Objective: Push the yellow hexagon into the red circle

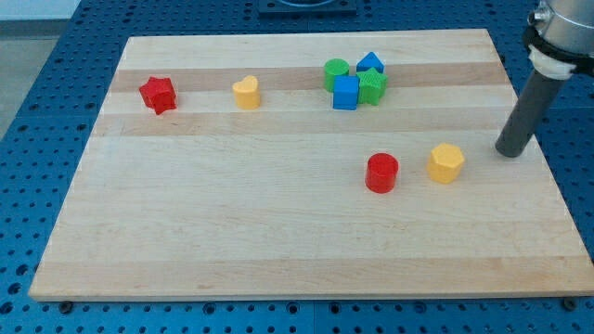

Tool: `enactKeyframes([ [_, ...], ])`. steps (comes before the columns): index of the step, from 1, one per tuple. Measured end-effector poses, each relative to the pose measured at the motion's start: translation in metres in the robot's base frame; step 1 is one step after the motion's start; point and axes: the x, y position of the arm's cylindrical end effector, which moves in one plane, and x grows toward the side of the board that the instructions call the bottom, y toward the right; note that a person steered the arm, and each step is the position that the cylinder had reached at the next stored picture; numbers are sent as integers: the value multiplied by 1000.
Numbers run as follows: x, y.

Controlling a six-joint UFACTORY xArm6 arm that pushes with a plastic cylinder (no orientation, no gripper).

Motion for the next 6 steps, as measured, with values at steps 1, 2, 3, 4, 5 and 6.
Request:
enactKeyframes([
  [1, 0, -22],
  [2, 0, -60],
  [3, 5, -101],
  [4, 5, -121],
  [5, 5, -76],
  [6, 11, -9],
])
